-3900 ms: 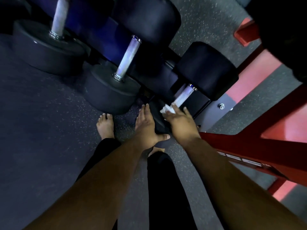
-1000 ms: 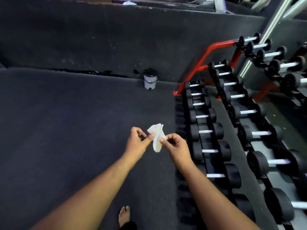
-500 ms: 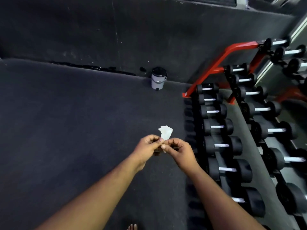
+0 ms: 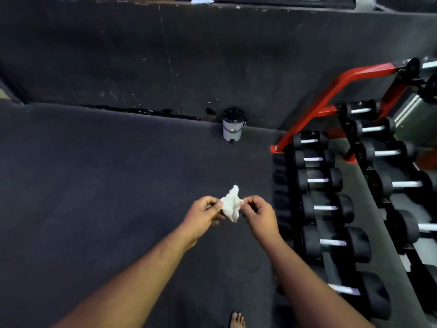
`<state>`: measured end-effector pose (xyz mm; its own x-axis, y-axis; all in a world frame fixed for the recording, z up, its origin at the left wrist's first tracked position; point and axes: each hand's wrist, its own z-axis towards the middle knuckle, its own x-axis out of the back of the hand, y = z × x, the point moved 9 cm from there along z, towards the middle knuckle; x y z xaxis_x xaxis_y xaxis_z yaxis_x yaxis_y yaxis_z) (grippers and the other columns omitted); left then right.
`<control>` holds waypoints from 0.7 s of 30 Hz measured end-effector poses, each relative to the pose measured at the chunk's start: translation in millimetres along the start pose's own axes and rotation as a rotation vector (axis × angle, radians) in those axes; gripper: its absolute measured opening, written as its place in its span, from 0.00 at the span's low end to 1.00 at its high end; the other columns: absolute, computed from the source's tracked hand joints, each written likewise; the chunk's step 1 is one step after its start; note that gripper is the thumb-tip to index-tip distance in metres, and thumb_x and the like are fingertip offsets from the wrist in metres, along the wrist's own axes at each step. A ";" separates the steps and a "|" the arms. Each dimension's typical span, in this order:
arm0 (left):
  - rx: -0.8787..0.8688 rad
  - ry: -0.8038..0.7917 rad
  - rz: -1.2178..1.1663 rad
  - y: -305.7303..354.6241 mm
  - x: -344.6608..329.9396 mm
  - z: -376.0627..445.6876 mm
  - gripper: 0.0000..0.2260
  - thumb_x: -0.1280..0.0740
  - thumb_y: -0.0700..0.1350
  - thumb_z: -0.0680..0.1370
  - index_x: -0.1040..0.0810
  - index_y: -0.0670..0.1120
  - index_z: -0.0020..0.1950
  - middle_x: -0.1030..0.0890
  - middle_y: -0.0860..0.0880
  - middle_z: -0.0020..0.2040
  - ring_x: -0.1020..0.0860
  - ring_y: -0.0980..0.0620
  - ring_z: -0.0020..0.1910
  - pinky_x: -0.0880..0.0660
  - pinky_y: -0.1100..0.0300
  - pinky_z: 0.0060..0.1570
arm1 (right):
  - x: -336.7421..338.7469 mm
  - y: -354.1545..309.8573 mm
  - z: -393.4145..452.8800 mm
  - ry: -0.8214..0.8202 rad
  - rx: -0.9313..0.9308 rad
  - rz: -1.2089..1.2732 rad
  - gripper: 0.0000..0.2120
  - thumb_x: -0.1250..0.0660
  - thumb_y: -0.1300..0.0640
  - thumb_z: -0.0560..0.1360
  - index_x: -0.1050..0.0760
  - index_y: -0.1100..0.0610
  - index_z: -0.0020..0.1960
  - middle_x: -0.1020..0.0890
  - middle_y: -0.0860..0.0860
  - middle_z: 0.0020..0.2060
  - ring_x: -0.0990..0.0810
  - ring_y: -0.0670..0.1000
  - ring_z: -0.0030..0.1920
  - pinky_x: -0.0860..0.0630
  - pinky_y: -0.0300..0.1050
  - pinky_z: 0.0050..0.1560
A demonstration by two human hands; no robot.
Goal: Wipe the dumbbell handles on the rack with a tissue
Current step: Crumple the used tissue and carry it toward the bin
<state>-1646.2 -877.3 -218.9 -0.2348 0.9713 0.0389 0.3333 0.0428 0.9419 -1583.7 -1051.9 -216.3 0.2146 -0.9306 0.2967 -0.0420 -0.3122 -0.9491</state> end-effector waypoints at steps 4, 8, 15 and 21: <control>0.044 0.120 -0.073 7.4 14.3 48.8 0.06 0.37 0.44 0.85 0.23 0.43 0.53 0.16 0.45 0.47 0.17 0.52 0.41 0.21 0.52 0.44 | 3.6 12.8 59.0 -0.018 -0.233 0.342 0.06 0.37 0.60 0.78 0.26 0.55 0.43 0.18 0.54 0.38 0.22 0.49 0.37 0.24 0.50 0.38; 0.088 0.148 -0.159 10.2 21.5 93.1 0.08 0.37 0.48 0.84 0.23 0.44 0.55 0.16 0.44 0.48 0.17 0.50 0.42 0.19 0.51 0.43 | -25.0 -1.6 103.8 -0.108 -0.266 0.407 0.04 0.39 0.60 0.78 0.26 0.57 0.45 0.17 0.55 0.40 0.19 0.53 0.40 0.22 0.52 0.38; 0.040 0.128 -0.022 25.0 54.4 199.6 0.05 0.30 0.42 0.80 0.20 0.44 0.55 0.14 0.46 0.49 0.15 0.49 0.44 0.19 0.53 0.42 | -85.2 -28.0 189.7 -0.148 -0.192 0.260 0.08 0.35 0.54 0.81 0.27 0.59 0.53 0.17 0.59 0.43 0.19 0.53 0.39 0.22 0.51 0.37; 0.006 0.089 -0.051 55.4 100.3 299.4 0.05 0.29 0.37 0.78 0.20 0.44 0.53 0.14 0.43 0.47 0.15 0.41 0.47 0.17 0.44 0.46 | -137.6 -57.3 270.0 -0.217 -0.239 0.071 0.14 0.28 0.53 0.77 0.28 0.55 0.57 0.18 0.55 0.44 0.21 0.48 0.34 0.25 0.44 0.30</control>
<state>-1378.0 -707.4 -262.8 -0.3319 0.9431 0.0205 0.3243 0.0937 0.9413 -1347.4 -854.4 -231.4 0.4048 -0.8971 0.1770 -0.2862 -0.3082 -0.9073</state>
